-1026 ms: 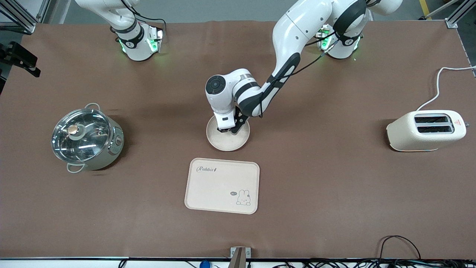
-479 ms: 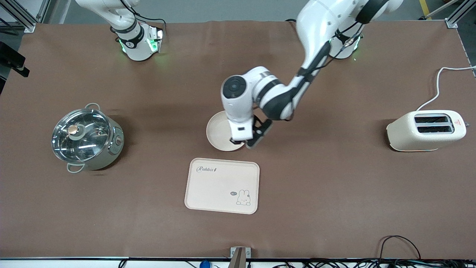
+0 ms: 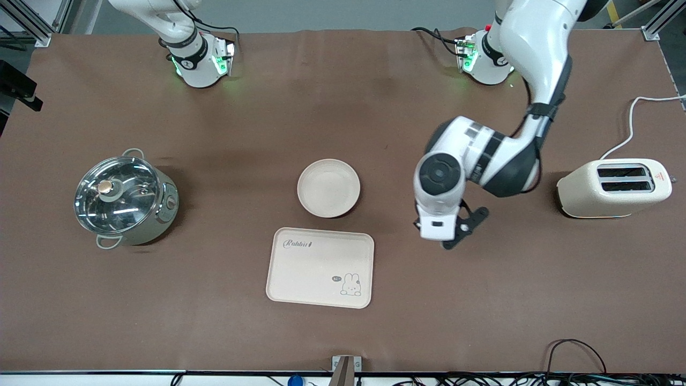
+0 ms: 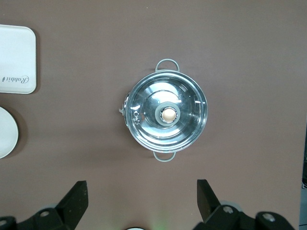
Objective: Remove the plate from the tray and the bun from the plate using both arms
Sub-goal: 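Carry the bun toward the toaster and release it on the table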
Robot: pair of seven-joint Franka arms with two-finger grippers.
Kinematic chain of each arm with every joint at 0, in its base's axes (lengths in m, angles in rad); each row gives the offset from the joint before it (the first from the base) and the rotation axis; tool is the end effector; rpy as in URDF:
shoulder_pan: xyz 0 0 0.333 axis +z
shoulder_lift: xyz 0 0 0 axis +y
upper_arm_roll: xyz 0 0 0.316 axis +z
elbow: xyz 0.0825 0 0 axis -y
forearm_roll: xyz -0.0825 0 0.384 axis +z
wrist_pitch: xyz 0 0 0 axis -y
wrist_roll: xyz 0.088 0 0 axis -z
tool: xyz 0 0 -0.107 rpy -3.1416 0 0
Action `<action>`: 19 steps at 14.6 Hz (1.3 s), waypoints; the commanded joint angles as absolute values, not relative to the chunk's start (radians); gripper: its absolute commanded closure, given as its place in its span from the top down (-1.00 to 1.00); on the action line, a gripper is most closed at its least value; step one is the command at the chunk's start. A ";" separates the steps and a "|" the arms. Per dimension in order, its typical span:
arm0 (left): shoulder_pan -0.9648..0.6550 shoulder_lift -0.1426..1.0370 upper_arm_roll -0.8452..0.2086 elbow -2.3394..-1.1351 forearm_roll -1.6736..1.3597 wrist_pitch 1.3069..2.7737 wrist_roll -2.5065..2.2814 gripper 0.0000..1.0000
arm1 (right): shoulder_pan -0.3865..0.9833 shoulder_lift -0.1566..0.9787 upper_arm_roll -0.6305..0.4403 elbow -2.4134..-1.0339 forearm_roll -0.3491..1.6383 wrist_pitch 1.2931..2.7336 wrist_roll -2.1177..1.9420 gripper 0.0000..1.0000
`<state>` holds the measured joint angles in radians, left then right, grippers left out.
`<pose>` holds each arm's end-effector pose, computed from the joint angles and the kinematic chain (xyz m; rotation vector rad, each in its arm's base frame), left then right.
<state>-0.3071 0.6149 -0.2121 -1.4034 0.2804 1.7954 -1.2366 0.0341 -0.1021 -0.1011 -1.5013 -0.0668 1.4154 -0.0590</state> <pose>0.6273 -0.3006 0.3354 -2.7403 -0.9251 0.0352 0.5021 -0.0452 0.6970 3.0849 -0.0284 0.0187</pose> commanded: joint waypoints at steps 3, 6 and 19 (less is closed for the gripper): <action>-0.175 0.580 -0.218 -1.602 0.287 1.948 -1.129 -0.48 | 0.020 -0.107 -0.092 -1.496 -0.058 1.414 -0.072 1.00; -0.094 0.591 -0.221 -1.733 0.397 2.127 -1.127 -0.48 | 0.020 -0.107 -0.092 -1.496 -0.058 1.414 -0.072 1.00; -0.025 0.545 -0.276 -1.697 0.485 2.192 -1.109 1.00 | 0.023 -0.107 -0.091 -1.497 -0.058 1.414 -0.071 1.00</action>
